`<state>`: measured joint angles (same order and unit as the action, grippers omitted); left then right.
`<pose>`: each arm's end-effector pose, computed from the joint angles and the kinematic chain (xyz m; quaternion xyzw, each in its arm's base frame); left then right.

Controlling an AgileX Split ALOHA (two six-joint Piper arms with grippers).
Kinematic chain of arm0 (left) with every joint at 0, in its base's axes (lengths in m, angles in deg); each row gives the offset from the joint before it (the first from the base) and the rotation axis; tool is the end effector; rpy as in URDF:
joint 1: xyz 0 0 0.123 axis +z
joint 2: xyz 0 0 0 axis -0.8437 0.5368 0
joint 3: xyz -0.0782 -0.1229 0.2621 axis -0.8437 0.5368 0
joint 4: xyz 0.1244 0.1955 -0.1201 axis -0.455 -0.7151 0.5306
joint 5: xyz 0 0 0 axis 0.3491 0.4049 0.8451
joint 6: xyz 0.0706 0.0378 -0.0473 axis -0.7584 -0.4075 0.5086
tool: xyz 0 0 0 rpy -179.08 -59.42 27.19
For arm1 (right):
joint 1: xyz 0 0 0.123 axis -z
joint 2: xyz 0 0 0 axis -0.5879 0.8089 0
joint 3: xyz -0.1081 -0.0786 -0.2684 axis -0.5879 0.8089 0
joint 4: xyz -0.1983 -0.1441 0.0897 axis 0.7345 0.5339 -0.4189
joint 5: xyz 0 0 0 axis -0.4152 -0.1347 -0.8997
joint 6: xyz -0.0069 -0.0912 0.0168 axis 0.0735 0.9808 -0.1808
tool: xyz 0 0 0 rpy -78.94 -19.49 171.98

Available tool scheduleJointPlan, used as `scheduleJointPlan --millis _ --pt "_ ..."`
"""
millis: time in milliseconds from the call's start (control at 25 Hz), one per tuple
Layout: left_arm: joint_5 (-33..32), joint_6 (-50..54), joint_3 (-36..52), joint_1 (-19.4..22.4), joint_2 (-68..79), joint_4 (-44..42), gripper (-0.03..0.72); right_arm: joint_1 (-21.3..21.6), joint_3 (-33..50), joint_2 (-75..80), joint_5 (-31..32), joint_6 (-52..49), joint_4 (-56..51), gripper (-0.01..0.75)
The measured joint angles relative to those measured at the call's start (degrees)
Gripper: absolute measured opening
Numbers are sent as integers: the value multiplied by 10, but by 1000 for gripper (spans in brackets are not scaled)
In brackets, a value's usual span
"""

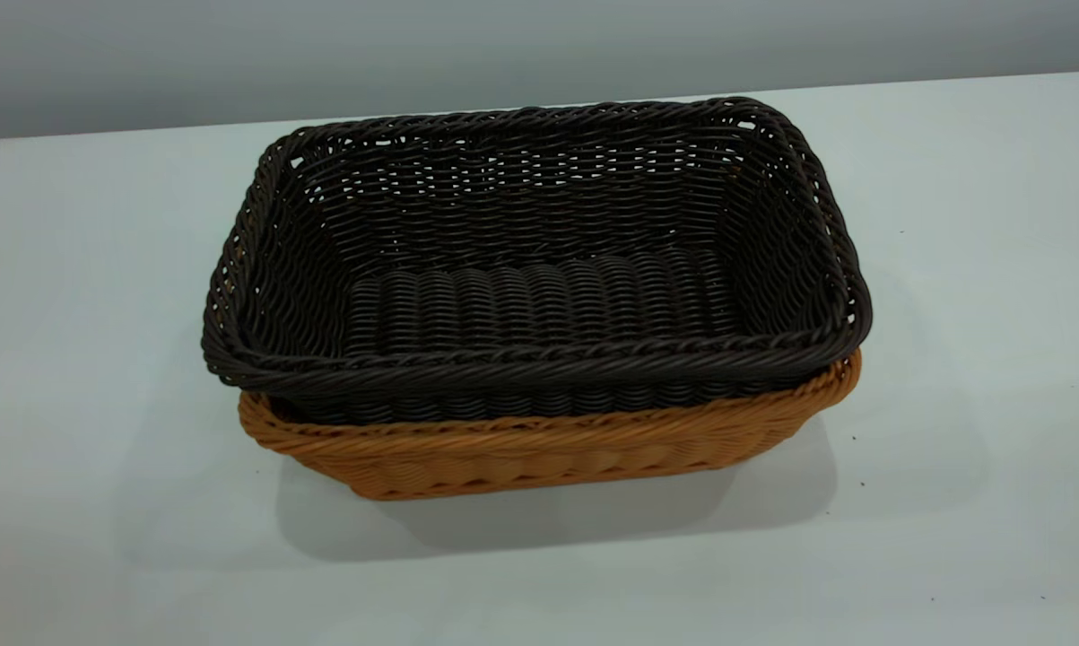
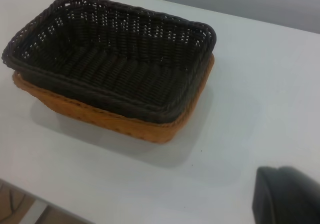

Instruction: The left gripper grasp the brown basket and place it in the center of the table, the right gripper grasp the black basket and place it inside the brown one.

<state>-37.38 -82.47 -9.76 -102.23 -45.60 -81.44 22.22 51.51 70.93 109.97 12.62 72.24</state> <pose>0.0054 -0.0136 0.2662 0.3711 0.8223 -0.1831 0.3905 -0.0118 0.0116 0.2778 -0.1685 0.8370 0.1101 0.5088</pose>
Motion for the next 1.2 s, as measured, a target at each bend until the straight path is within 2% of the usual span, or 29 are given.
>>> scheduleJointPlan --millis 920,1040,1200 --pt "7 -1 4 0 -49 4 -1 1 0 0 1 -19 0 3" --pt "6 0 4 0 -49 4 -1 28 0 0 1 -19 0 3" --pt "6 -1 4 6 -49 4 -1 98 0 0 1 -19 0 3"
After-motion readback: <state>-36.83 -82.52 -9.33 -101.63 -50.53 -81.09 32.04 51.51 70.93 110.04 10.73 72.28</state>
